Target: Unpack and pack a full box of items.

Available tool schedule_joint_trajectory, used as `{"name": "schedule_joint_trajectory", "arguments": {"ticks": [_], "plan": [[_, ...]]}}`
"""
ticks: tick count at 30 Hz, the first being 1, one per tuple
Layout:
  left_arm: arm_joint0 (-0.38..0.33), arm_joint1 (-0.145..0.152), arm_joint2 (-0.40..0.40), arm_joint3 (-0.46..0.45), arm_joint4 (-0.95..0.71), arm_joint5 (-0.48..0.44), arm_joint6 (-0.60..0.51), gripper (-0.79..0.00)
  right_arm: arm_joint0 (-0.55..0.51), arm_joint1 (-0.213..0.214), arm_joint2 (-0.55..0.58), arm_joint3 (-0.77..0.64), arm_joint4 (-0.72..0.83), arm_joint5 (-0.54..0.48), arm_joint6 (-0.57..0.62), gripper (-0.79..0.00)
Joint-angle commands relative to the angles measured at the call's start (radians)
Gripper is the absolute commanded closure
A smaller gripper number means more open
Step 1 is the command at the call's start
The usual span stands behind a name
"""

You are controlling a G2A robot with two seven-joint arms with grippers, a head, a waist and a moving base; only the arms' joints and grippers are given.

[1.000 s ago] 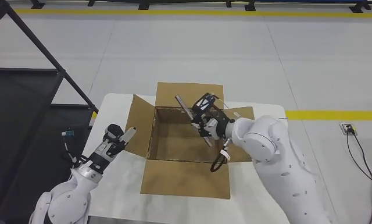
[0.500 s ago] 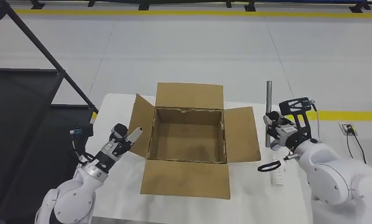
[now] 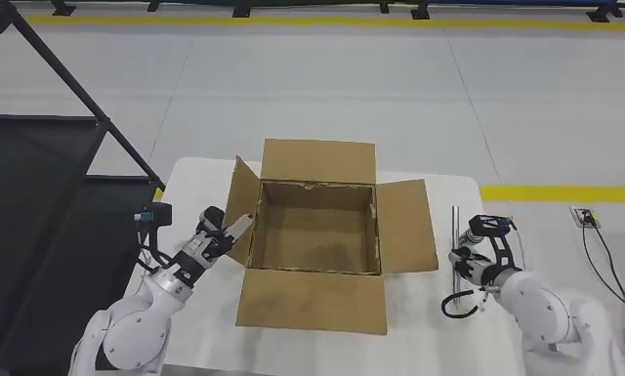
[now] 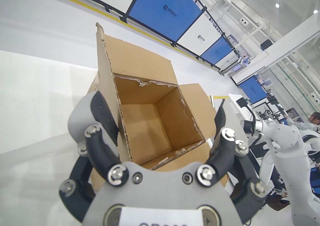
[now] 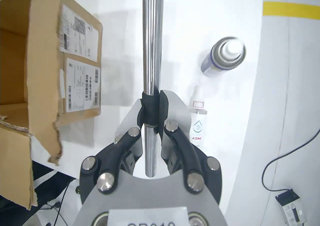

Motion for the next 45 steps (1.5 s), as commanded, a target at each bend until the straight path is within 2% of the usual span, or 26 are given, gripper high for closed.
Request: {"name": "schedule_joint_trajectory", "arguments": {"ticks": [1, 13, 20, 22, 30, 32, 34, 37, 38, 39, 45], "plan": [[-0.003, 0.001, 0.003, 0.002, 0.001, 0.002, 0.002, -0.785, 0.013, 0.002, -0.016, 0.049, -0.002, -0.002, 0.015, 0.0], [-0.008, 0.008, 0.001, 0.003, 0.001, 0.014, 0.009, -0.785, 0.123, 0.006, -0.145, 0.252, -0.062, 0.028, 0.076, 0.0], [-0.001, 0.012, 0.0, -0.006, 0.005, 0.011, 0.011, -0.785, 0.18, 0.007, -0.181, 0.352, -0.083, 0.055, 0.087, 0.0], [0.002, 0.013, -0.001, -0.01, 0.005, 0.008, 0.012, -0.785, 0.196, 0.007, -0.195, 0.38, -0.087, 0.06, 0.1, -0.068], [0.015, 0.018, -0.003, -0.018, 0.003, 0.003, 0.016, -0.785, 0.23, 0.009, -0.222, 0.442, -0.081, 0.064, 0.091, -0.148], [0.017, 0.019, -0.004, -0.019, 0.005, 0.003, 0.016, -0.785, 0.232, 0.009, -0.226, 0.445, -0.078, 0.067, 0.091, -0.188], [0.018, 0.02, -0.004, -0.02, 0.004, 0.004, 0.017, -0.785, 0.234, 0.01, -0.23, 0.446, -0.076, 0.068, 0.093, -0.262], [0.022, 0.021, -0.006, -0.021, 0.005, 0.003, 0.02, -0.785, 0.234, 0.012, -0.228, 0.44, -0.067, 0.065, 0.083, -0.308], [0.023, 0.022, -0.007, -0.022, 0.005, 0.003, 0.022, -0.785, 0.231, 0.013, -0.227, 0.431, -0.061, 0.063, 0.079, -0.354], [0.025, 0.022, -0.008, -0.023, 0.004, 0.003, 0.023, -0.785, 0.227, 0.013, -0.226, 0.417, -0.055, 0.059, 0.073, -0.366], [0.032, 0.025, -0.01, -0.029, 0.002, 0.002, 0.026, -0.785, 0.166, 0.024, -0.181, 0.233, -0.063, 0.084, 0.042, -0.376]]}}
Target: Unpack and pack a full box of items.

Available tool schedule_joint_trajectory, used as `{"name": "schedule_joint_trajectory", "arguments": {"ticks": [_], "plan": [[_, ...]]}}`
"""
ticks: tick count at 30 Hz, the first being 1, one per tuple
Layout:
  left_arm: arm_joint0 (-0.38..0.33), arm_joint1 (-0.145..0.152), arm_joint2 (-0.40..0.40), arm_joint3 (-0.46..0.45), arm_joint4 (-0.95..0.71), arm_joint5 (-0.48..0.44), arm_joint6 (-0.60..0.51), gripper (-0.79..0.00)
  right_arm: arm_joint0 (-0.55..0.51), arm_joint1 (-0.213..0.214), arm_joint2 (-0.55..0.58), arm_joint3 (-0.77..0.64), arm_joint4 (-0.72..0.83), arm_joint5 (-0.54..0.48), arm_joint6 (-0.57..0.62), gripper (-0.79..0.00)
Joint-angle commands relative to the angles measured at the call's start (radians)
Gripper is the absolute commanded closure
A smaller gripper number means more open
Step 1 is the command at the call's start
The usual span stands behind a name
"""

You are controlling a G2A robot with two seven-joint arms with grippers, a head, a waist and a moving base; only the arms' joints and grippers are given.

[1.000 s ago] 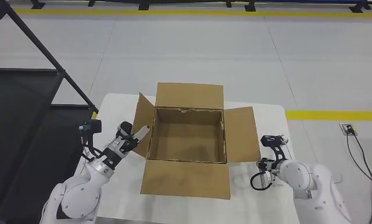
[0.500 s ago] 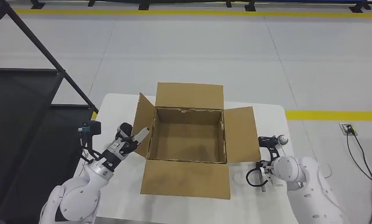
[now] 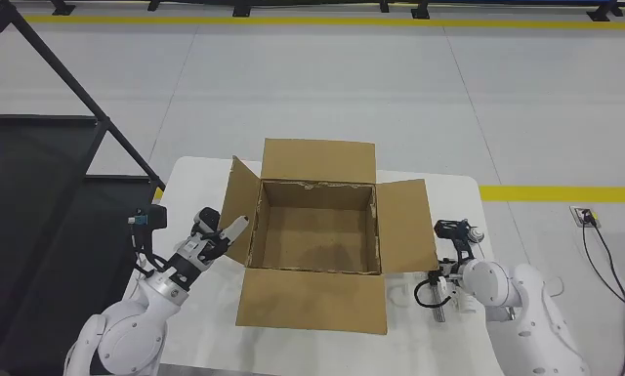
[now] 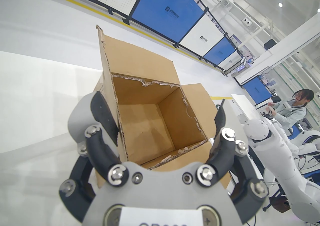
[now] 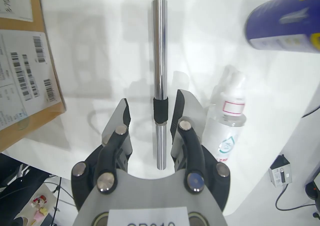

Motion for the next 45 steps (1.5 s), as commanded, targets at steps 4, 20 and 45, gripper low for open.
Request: {"name": "schedule_joint_trajectory", "arguments": {"ticks": [4, 20, 45], "plan": [[0.003, 0.003, 0.003, -0.004, 0.003, -0.004, -0.003, -0.785, -0.054, 0.015, 0.093, -0.195, 0.037, -0.04, -0.005, -0.391], [0.061, 0.009, -0.026, -0.031, -0.007, -0.01, 0.051, -0.785, 0.104, 0.045, 0.148, -0.017, 0.455, -0.374, -0.036, -0.363], [0.111, 0.018, -0.04, -0.06, -0.007, -0.022, 0.066, -0.785, 0.079, 0.077, 0.043, -0.108, 0.424, -0.284, -0.098, -0.73]]}}
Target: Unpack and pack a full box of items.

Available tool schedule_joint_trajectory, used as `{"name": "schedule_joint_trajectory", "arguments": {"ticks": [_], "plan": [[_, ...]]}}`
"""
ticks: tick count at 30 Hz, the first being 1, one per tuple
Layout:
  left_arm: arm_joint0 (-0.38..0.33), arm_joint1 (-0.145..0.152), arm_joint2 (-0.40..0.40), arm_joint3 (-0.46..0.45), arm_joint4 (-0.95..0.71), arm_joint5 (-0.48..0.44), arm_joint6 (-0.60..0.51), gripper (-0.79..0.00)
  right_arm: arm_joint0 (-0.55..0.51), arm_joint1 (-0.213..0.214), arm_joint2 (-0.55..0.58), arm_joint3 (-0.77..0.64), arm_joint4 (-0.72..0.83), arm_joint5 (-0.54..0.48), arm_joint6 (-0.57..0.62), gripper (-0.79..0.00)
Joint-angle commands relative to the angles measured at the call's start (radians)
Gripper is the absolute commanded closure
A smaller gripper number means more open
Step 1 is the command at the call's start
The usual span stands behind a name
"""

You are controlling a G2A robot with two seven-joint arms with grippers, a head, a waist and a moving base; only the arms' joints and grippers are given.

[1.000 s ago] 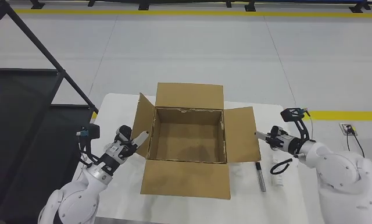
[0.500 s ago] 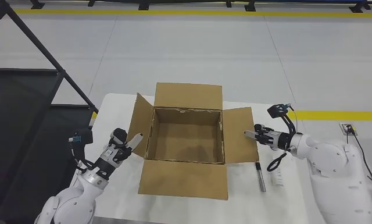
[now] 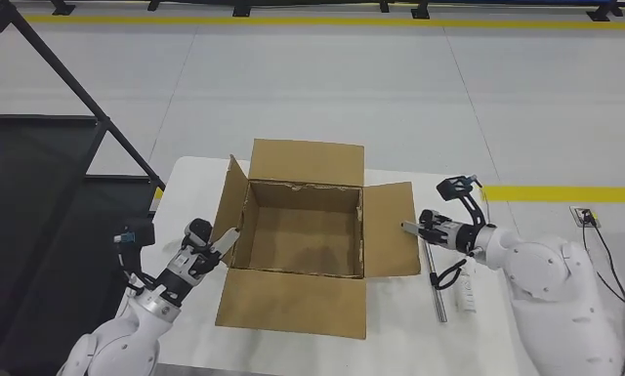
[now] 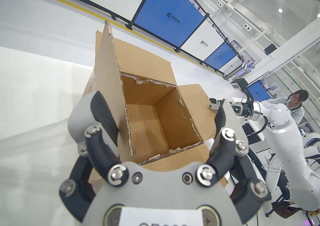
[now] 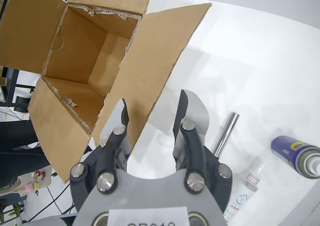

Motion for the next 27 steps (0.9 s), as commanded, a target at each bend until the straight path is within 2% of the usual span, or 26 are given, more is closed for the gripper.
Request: {"name": "schedule_joint_trajectory", "arguments": {"ticks": [1, 5, 20, 24, 27], "plan": [[0.003, 0.001, -0.002, -0.001, -0.001, -0.001, 0.0, -0.785, -0.025, 0.004, 0.017, -0.046, -0.022, 0.034, -0.017, -0.785], [0.006, 0.002, -0.003, -0.005, -0.004, -0.004, 0.003, -0.785, -0.083, 0.013, 0.05, -0.152, -0.065, 0.074, -0.039, -0.785], [0.009, 0.003, -0.004, -0.011, -0.011, -0.008, 0.009, -0.785, -0.086, 0.014, 0.05, -0.155, -0.077, 0.076, -0.046, -0.785], [0.009, 0.003, -0.004, -0.011, -0.011, -0.008, 0.009, -0.785, -0.144, 0.02, 0.049, -0.219, -0.155, 0.067, -0.078, -0.785], [0.011, 0.003, -0.01, -0.01, -0.01, 0.004, 0.031, -0.785, -0.214, 0.031, 0.087, -0.281, -0.207, 0.02, -0.065, -0.785]]}}
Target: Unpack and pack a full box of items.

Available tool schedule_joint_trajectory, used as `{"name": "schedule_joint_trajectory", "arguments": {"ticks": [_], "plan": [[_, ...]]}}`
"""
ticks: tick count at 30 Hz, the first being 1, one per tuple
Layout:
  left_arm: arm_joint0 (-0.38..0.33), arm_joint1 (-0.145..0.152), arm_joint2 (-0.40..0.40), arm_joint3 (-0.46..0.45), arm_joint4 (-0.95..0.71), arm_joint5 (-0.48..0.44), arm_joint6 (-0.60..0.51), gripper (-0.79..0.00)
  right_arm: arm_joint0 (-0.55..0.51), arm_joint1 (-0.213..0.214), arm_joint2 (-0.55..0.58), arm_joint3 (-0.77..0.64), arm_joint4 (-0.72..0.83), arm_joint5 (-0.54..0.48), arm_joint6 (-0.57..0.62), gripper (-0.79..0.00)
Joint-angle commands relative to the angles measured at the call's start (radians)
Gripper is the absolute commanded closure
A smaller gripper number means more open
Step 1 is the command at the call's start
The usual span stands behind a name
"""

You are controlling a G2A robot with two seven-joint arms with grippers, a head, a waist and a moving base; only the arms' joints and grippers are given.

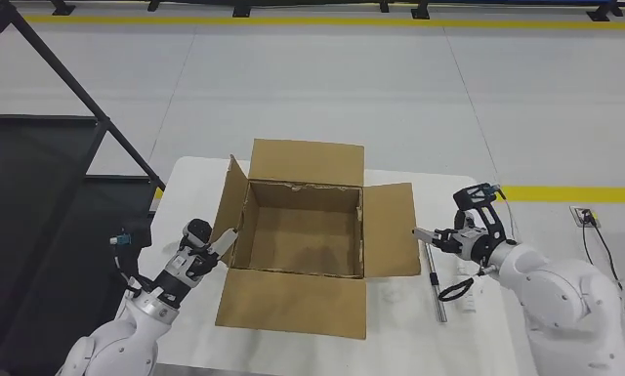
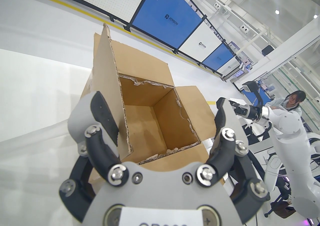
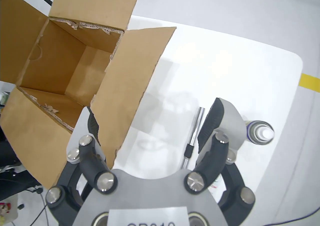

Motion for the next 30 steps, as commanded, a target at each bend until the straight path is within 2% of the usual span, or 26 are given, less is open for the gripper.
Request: {"name": "schedule_joint_trajectory", "arguments": {"ticks": [1, 5, 10, 20, 21, 27, 29, 30], "plan": [[-0.002, 0.0, -0.005, 0.004, -0.001, 0.012, 0.015, -0.785, -0.054, 0.007, 0.029, -0.036, -0.035, -0.029, 0.016, -0.785], [-0.015, 0.0, -0.009, 0.013, -0.011, 0.027, 0.027, -0.785, -0.148, 0.018, 0.049, -0.083, -0.156, -0.035, 0.036, -0.785], [-0.023, 0.001, -0.02, 0.01, -0.019, 0.035, 0.033, -0.785, -0.227, 0.024, 0.048, -0.077, -0.216, -0.051, 0.027, -0.785], [-0.032, 0.003, -0.023, 0.008, -0.026, 0.045, 0.037, -0.785, -0.225, 0.021, -0.058, 0.026, -0.29, -0.012, -0.014, -0.782], [-0.031, 0.003, -0.024, 0.006, -0.027, 0.045, 0.038, -0.785, -0.215, 0.019, -0.076, 0.04, -0.285, -0.014, -0.019, -0.73], [-0.022, 0.005, -0.035, -0.005, -0.041, 0.038, 0.036, -0.785, -0.134, 0.012, -0.144, 0.157, -0.305, 0.034, -0.018, -0.686], [-0.017, 0.005, -0.037, -0.007, -0.046, 0.032, 0.033, -0.785, -0.098, 0.009, -0.162, 0.208, -0.303, 0.05, -0.016, -0.585], [-0.014, 0.005, -0.038, -0.009, -0.046, 0.029, 0.032, -0.785, -0.081, 0.008, -0.17, 0.231, -0.306, 0.06, -0.015, -0.56]]}}
